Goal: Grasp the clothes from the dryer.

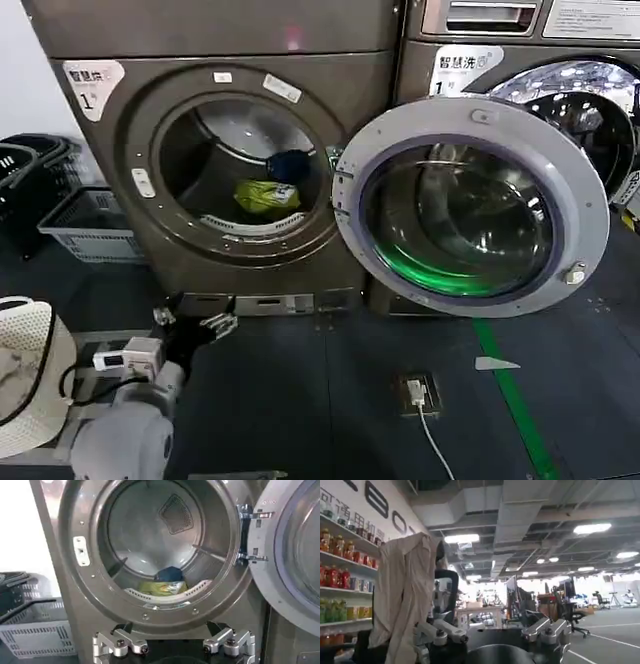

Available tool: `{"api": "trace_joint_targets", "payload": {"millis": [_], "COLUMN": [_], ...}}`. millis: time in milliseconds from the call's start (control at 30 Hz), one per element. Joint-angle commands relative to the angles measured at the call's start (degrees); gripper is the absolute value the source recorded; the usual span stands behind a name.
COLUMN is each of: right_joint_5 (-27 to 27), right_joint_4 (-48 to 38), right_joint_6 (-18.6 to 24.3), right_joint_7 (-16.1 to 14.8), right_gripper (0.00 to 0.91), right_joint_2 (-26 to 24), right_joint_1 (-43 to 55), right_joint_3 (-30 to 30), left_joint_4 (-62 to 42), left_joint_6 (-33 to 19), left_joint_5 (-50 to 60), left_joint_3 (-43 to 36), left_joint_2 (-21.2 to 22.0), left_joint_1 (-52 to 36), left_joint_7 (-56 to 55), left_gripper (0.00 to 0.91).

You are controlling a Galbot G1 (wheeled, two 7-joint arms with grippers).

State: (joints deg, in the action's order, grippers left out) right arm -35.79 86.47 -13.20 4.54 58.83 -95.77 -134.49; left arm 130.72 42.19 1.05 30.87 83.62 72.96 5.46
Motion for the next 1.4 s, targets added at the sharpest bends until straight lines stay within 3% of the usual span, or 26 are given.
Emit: {"api": "trace_joint_targets", "payload": {"millis": [33,1400], "right_joint_5": [-0.1,0.1], "right_joint_4": [-0.2,-0.2], "right_joint_6": [0.1,0.6], "right_joint_7": [0.1,0.3], "right_gripper": [0.907,0.907], "right_joint_2": [0.1,1.0], "right_joint_1": [0.0,0.0], "right_joint_3": [-0.2,0.0], "left_joint_4": [-0.2,-1.2], "left_joint_6": [2.8,2.8], "left_joint_5": [-0.1,-0.2], "left_joint_3": [0.4,0.0], "left_joint_2": [-0.3,0.1], "left_joint_1": [0.2,0.3], "left_joint_7": [0.2,0.4], "left_gripper": [0.907,0.907]}}
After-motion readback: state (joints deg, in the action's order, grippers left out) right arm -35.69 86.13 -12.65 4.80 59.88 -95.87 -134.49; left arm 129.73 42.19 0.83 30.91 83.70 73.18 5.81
